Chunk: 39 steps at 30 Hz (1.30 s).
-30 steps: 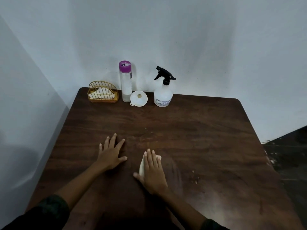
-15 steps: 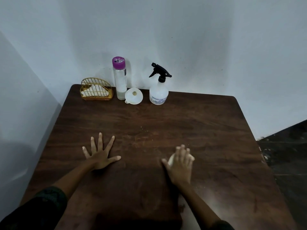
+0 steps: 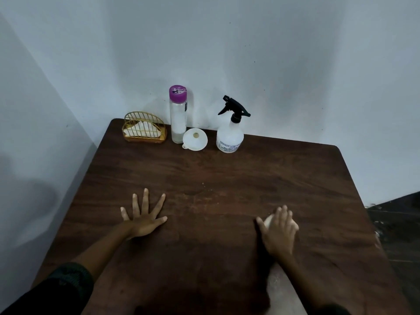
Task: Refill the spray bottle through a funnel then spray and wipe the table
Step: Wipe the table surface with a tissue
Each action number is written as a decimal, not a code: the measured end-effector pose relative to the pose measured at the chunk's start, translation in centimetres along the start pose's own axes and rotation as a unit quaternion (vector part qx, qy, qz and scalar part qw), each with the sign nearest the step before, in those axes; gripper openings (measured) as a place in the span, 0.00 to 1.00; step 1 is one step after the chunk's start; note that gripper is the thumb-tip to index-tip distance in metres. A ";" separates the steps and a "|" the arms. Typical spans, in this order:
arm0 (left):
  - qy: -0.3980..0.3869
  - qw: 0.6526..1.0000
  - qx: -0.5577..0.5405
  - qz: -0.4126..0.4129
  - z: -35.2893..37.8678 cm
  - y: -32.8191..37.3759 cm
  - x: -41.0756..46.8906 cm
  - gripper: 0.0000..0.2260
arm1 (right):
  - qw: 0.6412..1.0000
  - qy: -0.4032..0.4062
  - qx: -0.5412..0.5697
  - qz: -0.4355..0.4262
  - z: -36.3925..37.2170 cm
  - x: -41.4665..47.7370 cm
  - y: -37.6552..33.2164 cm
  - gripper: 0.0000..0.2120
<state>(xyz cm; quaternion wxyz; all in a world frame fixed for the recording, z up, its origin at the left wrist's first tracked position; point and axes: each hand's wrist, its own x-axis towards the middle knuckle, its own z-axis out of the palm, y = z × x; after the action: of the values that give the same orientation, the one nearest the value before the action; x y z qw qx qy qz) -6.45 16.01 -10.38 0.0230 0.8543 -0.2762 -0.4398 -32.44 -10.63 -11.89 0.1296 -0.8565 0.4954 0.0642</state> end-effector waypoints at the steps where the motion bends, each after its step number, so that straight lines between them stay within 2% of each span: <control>1: 0.000 1.000 -0.004 -0.001 0.0 -0.1 0.0 0.29 | 1.000 0.003 0.003 -0.011 0.1 1.4 -2.0 0.46; 4: 0.003 1.000 -0.010 -0.001 0.0 0.1 -0.1 0.28 | 0.992 0.017 -0.046 -0.116 2.2 2.1 -8.7 0.38; 7: 0.028 1.000 -0.010 -0.004 0.2 -0.1 -0.1 0.28 | 0.966 0.013 -0.065 -0.251 4.2 -2.3 -12.3 0.30; 9: 0.065 0.998 0.013 0.001 0.1 -1.0 -0.2 0.31 | 0.943 0.008 -0.077 -0.323 5.0 -5.2 -11.0 0.29; 12: 0.121 0.991 0.052 -0.002 -0.4 -3.2 -0.3 0.43 | 0.924 0.007 -0.089 -0.371 5.5 -6.8 -4.6 0.29; 14: 0.137 0.989 0.033 -0.043 -0.9 -4.0 -0.4 0.47 | 0.931 0.049 -0.052 -0.357 4.8 -5.5 -0.4 0.29; 17: 0.123 0.990 0.012 -0.066 -1.5 -4.1 -0.3 0.50 | 0.969 0.034 -0.026 -0.245 3.1 -2.2 2.0 0.30; 20: 0.089 0.994 0.002 -0.058 -2.0 -4.2 -0.1 0.47 | 0.992 0.015 -0.017 -0.124 1.6 2.1 -2.3 0.46; 22: 0.077 0.995 0.000 -0.063 -2.2 -4.3 0.1 0.42 | 0.996 -0.008 -0.018 -0.086 1.0 4.4 -7.4 0.48; 25: 0.072 0.995 -0.013 -0.067 -2.4 -4.2 0.2 0.34 | 0.987 -0.041 -0.053 -0.143 1.1 5.5 -15.4 0.45; 27: 0.070 0.995 -0.025 -0.067 -2.6 -4.3 0.3 0.31 | 0.969 -0.052 -0.068 -0.231 2.0 3.7 -19.8 0.47; 29: 0.068 0.995 -0.026 -0.069 -2.7 -4.3 0.4 0.29 | 0.933 -0.070 -0.079 -0.345 3.3 0.4 -22.5 0.42; 32: 0.065 0.995 -0.020 -0.075 -2.7 -4.2 0.5 0.29 | 0.862 -0.053 -0.111 -0.491 5.0 -3.2 -21.7 0.30; 34: 0.062 0.995 -0.020 -0.071 -2.6 -4.4 0.5 0.29 | 0.838 -0.031 -0.133 -0.528 5.5 -2.6 -18.8 0.27; 36: 0.058 0.996 -0.024 -0.065 -2.7 -4.5 0.5 0.30 | 0.856 -0.037 -0.130 -0.499 4.8 -0.3 -15.5 0.26; 39: 0.052 0.996 -0.026 -0.063 -2.8 -4.5 0.3 0.31 | 0.930 -0.030 -0.094 -0.353 2.8 5.0 -9.9 0.32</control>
<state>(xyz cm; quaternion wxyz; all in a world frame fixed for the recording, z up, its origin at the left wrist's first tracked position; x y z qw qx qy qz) -2.10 19.08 -10.18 0.0320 0.8909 -0.2090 -0.4021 -21.27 -9.30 -14.21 0.0771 -0.9820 0.1490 0.0864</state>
